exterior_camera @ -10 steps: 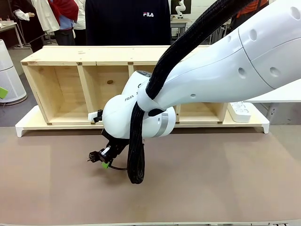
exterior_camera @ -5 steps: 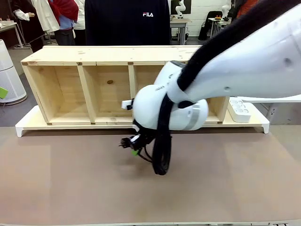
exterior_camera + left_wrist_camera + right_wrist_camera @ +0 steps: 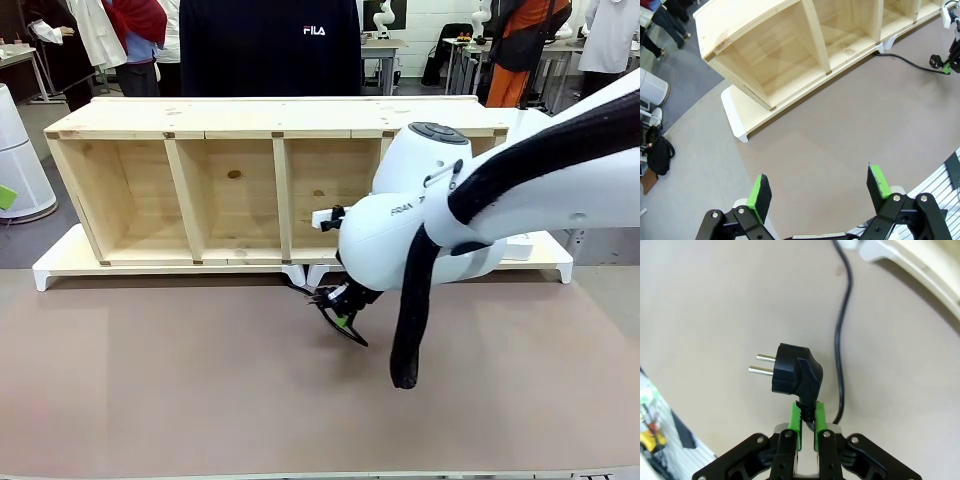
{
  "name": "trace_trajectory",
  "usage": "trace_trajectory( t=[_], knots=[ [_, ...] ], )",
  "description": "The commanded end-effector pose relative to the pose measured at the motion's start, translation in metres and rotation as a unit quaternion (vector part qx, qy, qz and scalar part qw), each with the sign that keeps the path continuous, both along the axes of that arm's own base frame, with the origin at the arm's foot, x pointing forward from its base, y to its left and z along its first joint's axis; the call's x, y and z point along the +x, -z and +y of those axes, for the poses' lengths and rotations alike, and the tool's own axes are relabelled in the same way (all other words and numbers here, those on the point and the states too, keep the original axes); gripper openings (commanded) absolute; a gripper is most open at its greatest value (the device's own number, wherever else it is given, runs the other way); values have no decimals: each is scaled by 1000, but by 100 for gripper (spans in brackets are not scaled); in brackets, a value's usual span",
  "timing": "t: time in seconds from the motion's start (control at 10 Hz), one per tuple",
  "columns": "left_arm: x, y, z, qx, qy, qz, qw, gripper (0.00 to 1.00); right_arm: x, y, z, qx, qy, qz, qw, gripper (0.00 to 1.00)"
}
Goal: Perform cable management.
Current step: Pull the grasped Power Cable to the location of the Power Strip.
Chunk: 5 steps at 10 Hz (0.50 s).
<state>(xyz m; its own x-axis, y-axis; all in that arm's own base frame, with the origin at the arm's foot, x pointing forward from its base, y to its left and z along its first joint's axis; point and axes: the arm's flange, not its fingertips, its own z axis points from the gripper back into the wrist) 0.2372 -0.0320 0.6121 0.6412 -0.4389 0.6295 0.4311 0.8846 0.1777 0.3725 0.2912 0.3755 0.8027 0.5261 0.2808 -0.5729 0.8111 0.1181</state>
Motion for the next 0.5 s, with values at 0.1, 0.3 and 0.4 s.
trace_trajectory(
  t=[0.1,0.3,0.4],
  knots=[
    [0,0,1,-1,-1,-1,1000,100,-3,-5,-40,-13,60,11,998,14],
    [0,0,1,-1,-1,-1,1000,100,1,-5,-74,2,98,13,995,14],
    [0,0,1,-1,-1,-1,1000,100,5,-7,-90,10,119,13,993,14]
  ],
)
